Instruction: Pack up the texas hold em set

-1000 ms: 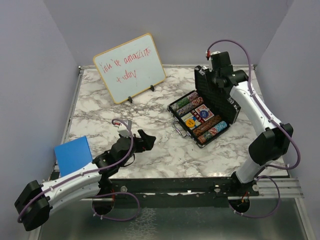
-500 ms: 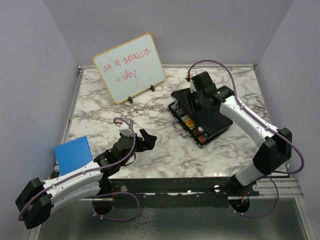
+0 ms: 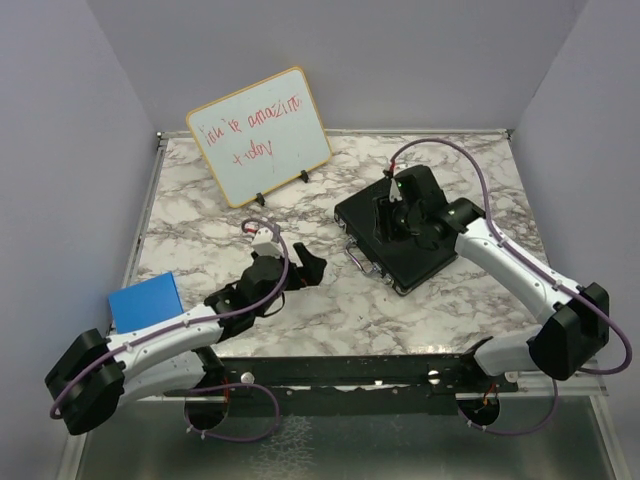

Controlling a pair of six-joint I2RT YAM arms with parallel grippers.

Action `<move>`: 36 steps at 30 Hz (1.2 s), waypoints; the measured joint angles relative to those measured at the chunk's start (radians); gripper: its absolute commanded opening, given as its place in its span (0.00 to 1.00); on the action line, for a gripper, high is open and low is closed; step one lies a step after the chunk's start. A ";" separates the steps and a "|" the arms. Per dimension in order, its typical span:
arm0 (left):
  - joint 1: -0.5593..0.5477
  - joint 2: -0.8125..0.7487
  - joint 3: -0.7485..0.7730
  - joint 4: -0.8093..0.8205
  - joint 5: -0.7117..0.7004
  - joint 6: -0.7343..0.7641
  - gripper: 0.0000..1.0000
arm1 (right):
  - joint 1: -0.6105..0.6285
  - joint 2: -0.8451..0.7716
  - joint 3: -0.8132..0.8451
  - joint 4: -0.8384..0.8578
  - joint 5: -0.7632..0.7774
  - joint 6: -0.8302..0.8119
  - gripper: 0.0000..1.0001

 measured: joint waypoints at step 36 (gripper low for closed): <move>0.315 0.832 0.467 0.306 0.443 -0.071 0.29 | 0.002 0.200 -0.153 0.029 0.082 -0.011 0.38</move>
